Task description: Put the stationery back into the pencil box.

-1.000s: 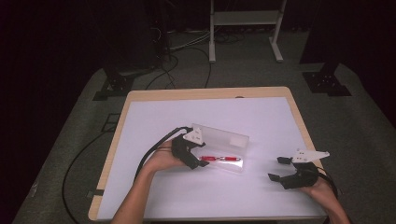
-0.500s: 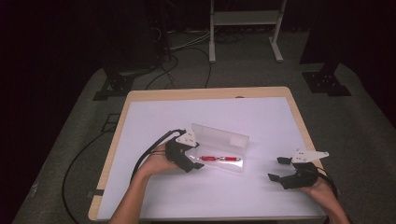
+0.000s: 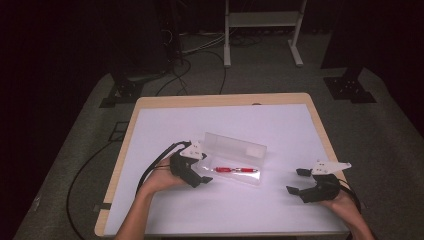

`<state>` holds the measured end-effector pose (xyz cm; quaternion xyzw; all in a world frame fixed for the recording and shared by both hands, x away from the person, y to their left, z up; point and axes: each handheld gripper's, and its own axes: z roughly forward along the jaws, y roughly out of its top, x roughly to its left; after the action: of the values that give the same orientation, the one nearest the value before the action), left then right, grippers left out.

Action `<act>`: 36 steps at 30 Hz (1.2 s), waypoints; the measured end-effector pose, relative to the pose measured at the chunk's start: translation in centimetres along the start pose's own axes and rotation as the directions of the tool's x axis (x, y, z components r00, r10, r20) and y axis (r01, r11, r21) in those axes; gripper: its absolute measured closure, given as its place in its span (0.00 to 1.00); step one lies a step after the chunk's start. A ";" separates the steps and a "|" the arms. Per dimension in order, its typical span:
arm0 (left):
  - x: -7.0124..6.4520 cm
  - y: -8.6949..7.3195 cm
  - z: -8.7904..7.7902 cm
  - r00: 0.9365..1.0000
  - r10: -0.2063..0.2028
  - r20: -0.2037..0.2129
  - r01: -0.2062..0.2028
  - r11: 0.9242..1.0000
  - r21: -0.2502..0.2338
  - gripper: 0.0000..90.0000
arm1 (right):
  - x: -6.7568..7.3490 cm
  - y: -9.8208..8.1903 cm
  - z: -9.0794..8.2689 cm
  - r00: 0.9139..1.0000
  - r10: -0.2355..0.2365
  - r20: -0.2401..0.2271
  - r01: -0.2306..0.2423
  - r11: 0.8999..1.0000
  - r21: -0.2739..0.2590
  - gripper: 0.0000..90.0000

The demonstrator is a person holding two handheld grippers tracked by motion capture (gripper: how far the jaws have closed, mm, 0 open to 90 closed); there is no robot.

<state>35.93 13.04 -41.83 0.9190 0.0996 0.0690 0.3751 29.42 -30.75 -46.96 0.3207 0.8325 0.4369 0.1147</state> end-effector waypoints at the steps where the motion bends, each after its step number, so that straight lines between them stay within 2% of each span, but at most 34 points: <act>1: 0.0 -0.1 -0.1 1.000 -0.008 -0.001 0.008 1.000 -0.001 0.16 | 0.0 0.0 0.0 1.000 0.000 0.000 0.000 1.000 0.001 0.21; 11: -0.5 -1.2 -1.0 0.999 -0.014 -0.028 0.014 1.000 -0.010 0.14 | 0.0 0.0 0.1 1.000 0.001 0.002 -0.001 1.000 0.002 0.21; 12: -0.5 -1.3 -1.0 0.999 -0.026 -0.033 0.025 0.999 -0.022 0.14 | 0.0 0.0 0.1 1.000 0.001 0.002 -0.001 1.000 0.002 0.21; 13: -0.5 -1.5 -1.1 0.999 -0.023 -0.033 0.023 1.000 -0.010 0.14 | 0.0 0.0 0.1 1.000 0.000 0.002 0.000 1.000 0.003 0.21; 18: -0.8 -2.2 -1.4 0.999 -0.040 -0.034 0.038 0.999 -0.037 0.14 | 0.1 0.0 0.1 1.000 0.005 0.002 -0.005 1.000 0.001 0.21; 25: -0.8 -3.0 -1.9 0.997 -0.060 -0.052 0.059 0.998 -0.027 0.11 | 0.1 0.0 0.2 1.000 0.005 0.001 -0.005 1.000 0.005 0.21; 34: -1.0 -4.4 -2.4 0.993 -0.090 -0.072 0.088 0.996 -0.033 0.09 | 0.1 -0.1 0.2 1.000 0.009 0.005 -0.009 1.000 0.007 0.20; 36: -1.2 -4.7 -2.6 0.992 -0.093 -0.080 0.089 0.995 -0.048 0.09 | 0.1 -0.1 0.2 1.000 0.009 0.005 -0.009 1.000 0.009 0.20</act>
<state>33.60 17.78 -43.35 0.9013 0.1551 0.0919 0.3938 29.43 -30.59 -47.15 0.3259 0.8328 0.4330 0.1132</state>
